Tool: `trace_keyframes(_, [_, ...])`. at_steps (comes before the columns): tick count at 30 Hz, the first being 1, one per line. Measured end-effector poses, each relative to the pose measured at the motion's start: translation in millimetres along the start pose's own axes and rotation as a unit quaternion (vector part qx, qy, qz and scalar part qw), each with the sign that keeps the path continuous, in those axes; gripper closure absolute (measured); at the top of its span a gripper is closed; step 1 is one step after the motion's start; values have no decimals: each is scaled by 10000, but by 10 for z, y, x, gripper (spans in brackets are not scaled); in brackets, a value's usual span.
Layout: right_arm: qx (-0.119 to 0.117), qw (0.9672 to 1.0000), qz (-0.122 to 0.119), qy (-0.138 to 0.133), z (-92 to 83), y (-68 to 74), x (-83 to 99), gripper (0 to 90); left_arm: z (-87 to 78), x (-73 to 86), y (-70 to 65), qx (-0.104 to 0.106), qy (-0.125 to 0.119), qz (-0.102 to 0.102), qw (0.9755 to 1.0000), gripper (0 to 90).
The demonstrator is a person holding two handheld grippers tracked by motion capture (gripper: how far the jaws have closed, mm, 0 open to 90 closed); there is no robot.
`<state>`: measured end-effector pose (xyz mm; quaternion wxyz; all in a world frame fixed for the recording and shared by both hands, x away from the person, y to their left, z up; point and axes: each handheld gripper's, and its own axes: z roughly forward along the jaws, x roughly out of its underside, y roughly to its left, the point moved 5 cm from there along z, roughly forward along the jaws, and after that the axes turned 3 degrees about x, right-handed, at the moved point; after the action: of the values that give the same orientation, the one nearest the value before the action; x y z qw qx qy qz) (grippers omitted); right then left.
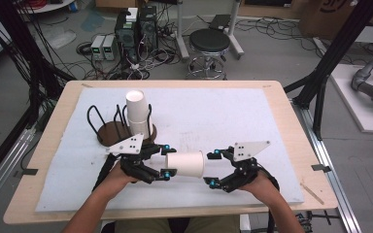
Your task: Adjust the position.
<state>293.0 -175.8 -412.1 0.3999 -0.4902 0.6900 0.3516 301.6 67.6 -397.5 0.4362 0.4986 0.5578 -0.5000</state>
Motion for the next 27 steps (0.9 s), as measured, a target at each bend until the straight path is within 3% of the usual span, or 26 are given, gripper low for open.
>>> trace_keyframes(12, [-383, 9992, 40, -65, 134, 78, -32, 187, 61, 3, -58, 307, -54, -53, 9995, 349])
trace_keyframes(17, [-496, 9986, 50, -179, 152, 86, -52, 190, 64, 12, -59, 311, -78, -67, 9995, 349])
trace_keyframes(27, [-371, 9989, -80, -270, 100, 67, -86, 284, 58, 47, -41, 226, -25, 3, 9997, 355])
